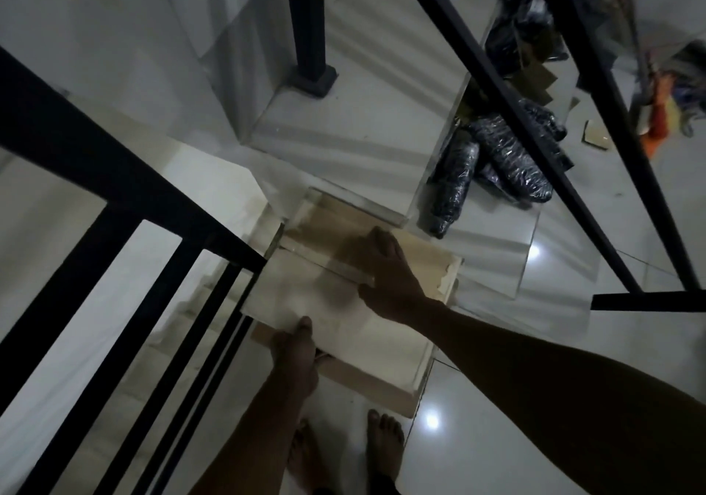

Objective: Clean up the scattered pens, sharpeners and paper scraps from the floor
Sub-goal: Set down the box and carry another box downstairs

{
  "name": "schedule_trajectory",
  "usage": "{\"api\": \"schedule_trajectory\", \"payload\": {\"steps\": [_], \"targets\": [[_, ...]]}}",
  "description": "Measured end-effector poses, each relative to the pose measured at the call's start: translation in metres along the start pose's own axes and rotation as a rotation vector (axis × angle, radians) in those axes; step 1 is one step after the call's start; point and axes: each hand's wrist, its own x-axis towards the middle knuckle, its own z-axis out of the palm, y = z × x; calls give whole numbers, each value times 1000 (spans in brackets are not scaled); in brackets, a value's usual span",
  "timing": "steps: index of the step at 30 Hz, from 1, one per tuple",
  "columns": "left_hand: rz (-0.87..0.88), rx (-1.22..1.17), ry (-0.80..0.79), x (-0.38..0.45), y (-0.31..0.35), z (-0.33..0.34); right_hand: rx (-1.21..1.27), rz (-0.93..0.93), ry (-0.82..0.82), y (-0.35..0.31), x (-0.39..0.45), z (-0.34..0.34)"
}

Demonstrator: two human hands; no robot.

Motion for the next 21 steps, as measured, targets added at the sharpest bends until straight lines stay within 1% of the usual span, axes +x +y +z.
{"api": "schedule_trajectory", "payload": {"steps": [4, 6, 7, 9, 11, 12, 14, 17, 19, 21], "targets": [[-7, 6, -13, -8, 3, 1, 37, -25, 10, 6, -18, -1], [-3, 42, 17, -16, 6, 4, 85, 14, -17, 8, -29, -8], [20, 117, 66, -20, 7, 5, 110, 49, -29, 9, -35, -12], [112, 389, 159, -31, 10, 7, 139, 99, -19, 10, -49, -23], [239, 719, 185, -52, 17, 7, 168, 133, 4, 9, -67, -38], [310, 845, 189, -65, 21, 8, 185, 153, 16, 6, -77, -46], [424, 993, 191, -93, 28, 12, 217, 195, 32, 2, -98, -61], [565, 1092, 143, -152, 40, 27, 253, 241, 75, -10, -136, -88], [684, 1122, 34, -189, 44, 38, 298, 276, 106, -16, -162, -105], [805, 1146, -122, -220, 43, 50, 346, 296, 138, -22, -190, -120]]}}
